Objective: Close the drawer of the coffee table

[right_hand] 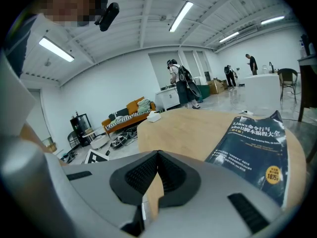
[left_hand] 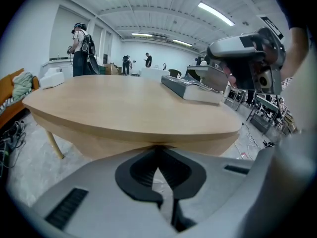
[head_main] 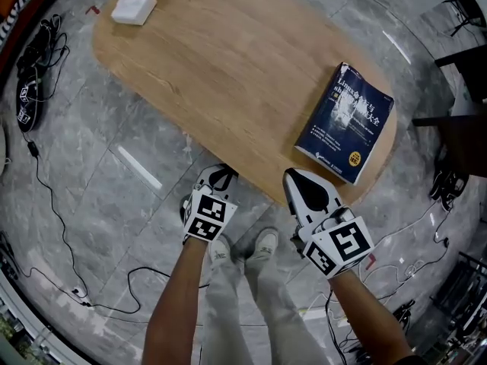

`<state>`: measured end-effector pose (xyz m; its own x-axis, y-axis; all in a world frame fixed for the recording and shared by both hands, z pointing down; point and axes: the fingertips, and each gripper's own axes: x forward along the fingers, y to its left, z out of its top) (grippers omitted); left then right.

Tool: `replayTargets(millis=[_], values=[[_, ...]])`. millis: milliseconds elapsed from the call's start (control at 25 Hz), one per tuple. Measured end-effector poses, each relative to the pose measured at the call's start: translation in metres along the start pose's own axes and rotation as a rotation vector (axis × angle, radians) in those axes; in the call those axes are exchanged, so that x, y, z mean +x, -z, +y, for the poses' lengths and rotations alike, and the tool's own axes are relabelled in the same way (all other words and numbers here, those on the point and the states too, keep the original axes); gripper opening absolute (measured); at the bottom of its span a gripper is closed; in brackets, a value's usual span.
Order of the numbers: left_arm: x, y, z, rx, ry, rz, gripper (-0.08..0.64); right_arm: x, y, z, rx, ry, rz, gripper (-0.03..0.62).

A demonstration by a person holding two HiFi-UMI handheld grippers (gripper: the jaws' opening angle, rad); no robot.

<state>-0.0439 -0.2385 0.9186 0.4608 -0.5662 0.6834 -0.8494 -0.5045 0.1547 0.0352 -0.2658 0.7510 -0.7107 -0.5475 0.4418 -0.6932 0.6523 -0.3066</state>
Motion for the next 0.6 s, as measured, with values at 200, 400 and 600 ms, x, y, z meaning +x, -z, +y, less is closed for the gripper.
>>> replayTargets(millis=[200,400,600], values=[[0.0046,-0.0034,0.0002,-0.001,-0.003,-0.001,0.002,-0.0031,0.0001,-0.0074,0.006,0.011,-0.004,0.012],[0.0060,-0.0043,0.0002,0.010,-0.007,0.000,0.002,-0.0045,0.0007,-0.0103,0.006,0.016,-0.004,0.012],[0.0060,-0.0046,0.0004,0.003,0.005,-0.011,0.002,-0.0049,0.0024,-0.0090,0.002,0.015,0.002,0.012]])
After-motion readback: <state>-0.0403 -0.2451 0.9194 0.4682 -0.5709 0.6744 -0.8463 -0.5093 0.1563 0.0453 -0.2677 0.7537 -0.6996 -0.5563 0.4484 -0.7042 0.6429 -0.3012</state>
